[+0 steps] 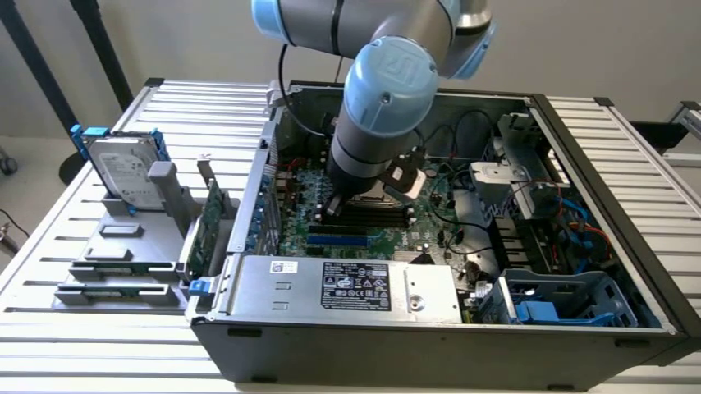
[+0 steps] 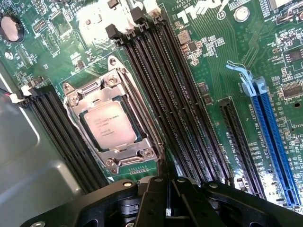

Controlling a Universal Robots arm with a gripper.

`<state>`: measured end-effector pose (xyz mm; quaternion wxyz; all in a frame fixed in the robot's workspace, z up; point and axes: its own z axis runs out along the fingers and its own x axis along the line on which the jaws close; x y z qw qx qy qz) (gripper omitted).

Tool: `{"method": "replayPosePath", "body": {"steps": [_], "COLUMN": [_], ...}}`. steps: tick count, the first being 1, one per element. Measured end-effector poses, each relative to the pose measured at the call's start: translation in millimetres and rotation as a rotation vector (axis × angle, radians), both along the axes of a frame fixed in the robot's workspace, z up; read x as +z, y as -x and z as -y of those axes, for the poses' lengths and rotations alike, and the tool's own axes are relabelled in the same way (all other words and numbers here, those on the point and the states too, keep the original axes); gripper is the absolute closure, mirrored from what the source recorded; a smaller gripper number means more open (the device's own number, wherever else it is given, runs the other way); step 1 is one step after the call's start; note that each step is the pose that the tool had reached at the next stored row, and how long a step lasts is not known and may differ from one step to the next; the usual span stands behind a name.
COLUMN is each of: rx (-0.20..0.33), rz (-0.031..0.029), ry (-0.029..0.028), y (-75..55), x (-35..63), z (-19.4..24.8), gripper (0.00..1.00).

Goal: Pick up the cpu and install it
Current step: 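Install the first cpu locking lever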

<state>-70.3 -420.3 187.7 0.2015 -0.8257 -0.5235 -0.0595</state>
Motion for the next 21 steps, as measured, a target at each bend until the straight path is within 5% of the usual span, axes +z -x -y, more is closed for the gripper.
{"method": "replayPosePath", "body": {"steps": [12,21], "rx": [0.015,0.046], "rz": [-0.0004,0.0006], "ry": [0.0373,0.0364], "y": [0.2,3.1], "x": [4.0,14.4], "z": [-0.1,-3.3], "gripper": [0.89,0.89]}}
